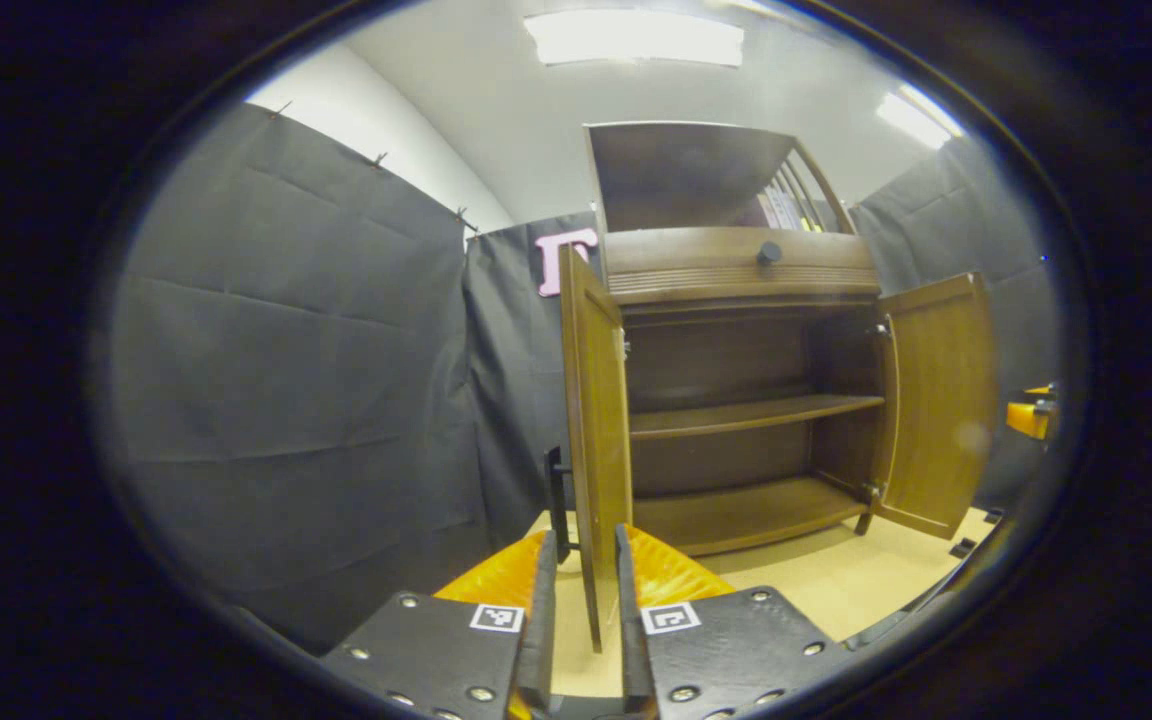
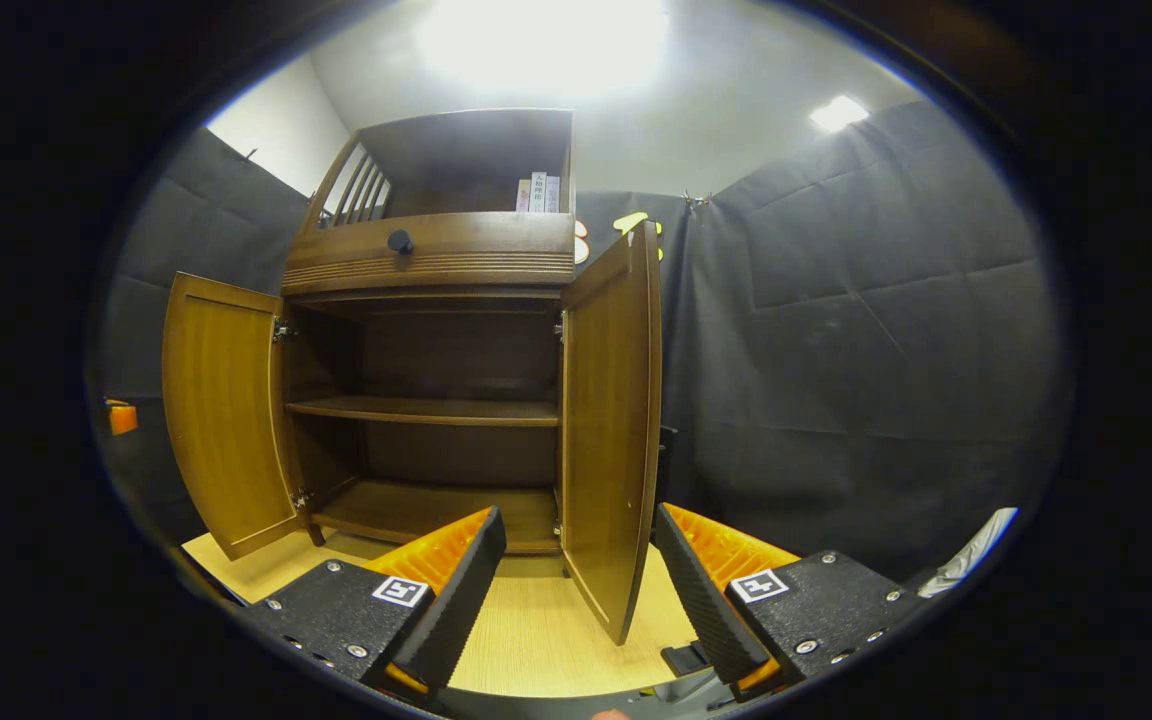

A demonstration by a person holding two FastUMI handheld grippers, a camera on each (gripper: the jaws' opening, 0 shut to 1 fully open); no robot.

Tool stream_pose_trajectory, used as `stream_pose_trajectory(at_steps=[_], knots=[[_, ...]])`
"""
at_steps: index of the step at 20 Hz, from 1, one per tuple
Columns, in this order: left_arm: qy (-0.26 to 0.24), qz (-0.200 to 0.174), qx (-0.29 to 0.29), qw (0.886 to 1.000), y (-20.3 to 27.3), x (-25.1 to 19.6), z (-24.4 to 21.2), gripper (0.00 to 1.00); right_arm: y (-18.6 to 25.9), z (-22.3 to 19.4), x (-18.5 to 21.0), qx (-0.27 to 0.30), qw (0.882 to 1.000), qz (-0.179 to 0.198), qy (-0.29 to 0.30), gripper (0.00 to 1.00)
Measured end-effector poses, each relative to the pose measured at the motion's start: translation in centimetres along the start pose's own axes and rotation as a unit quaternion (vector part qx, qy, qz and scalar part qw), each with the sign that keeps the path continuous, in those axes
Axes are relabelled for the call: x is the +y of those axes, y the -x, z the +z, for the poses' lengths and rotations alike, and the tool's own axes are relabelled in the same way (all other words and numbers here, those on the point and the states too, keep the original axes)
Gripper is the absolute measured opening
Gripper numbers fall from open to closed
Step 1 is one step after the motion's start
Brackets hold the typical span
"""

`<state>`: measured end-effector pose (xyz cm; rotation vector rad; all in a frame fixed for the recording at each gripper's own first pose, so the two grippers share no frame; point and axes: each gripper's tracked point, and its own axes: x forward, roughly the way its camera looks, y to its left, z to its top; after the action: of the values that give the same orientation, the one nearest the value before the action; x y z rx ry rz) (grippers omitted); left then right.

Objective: Open the right door of the double-door shoe cabinet with the right hand, and open the left door with the left hand.

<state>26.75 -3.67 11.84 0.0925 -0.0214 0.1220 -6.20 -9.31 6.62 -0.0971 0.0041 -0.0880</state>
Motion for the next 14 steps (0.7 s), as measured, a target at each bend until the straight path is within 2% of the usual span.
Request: stream_pose_trajectory(at_steps=[3, 7, 10, 14], knots=[[0.006, -0.012, 0.018, 1.000, 0.0, -1.1, -1.3, 0.66, 0.3, -0.1, -0.3, 0.004, 1.000, 0.002, 0.002, 0.94], [0.008, 0.003, 0.018, 1.000, 0.4, -0.6, -1.4, 0.99, 0.3, 0.2, -0.7, 0.001, 1.000, 0.000, -0.002, 0.94], [0.005, 0.016, 0.017, 1.000, -0.1, 0.1, -1.8, 0.99, 0.2, 0.2, -0.5, -0.001, 1.000, 0.001, -0.005, 0.91], [0.008, 0.026, 0.017, 0.999, -0.2, 0.7, -1.7, 0.99, 0.2, 0.6, -0.2, -0.006, 1.000, 0.006, -0.001, 0.94]])
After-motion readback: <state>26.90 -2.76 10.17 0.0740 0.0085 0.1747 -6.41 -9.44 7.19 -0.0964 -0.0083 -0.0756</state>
